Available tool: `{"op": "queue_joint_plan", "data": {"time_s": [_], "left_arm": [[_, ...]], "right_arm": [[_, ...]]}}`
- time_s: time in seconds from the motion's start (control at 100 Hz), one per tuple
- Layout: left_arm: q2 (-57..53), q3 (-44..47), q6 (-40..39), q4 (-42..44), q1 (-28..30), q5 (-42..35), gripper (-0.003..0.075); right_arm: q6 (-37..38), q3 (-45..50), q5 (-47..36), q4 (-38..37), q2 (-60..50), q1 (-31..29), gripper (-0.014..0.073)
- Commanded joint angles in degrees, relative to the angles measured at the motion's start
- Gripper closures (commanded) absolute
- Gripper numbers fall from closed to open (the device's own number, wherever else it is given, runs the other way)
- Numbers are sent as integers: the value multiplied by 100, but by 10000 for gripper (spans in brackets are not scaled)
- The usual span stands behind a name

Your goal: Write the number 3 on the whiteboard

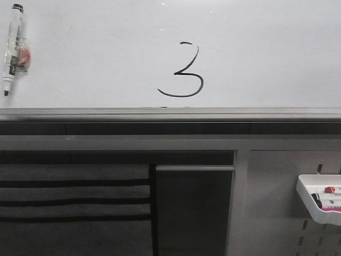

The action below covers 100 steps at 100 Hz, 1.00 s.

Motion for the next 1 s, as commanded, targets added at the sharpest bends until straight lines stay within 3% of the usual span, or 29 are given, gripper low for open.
{"op": "queue_joint_plan", "data": {"time_s": [0.0, 0.73, 0.87, 0.99], "left_arm": [[-173, 16, -78, 8, 4, -460, 739], [-173, 16, -78, 8, 4, -460, 739], [-173, 16, -78, 8, 4, -460, 739], [-173, 16, -78, 8, 4, -460, 739]], "right_arm": [[-9, -114, -470, -53, 67, -18, 668], [-9, 137, -574, -52, -277, -113, 668], [-9, 1051, -1504, 66, -762, -511, 668], [-9, 2251, -2833, 119, -1203, -879, 668]]}}
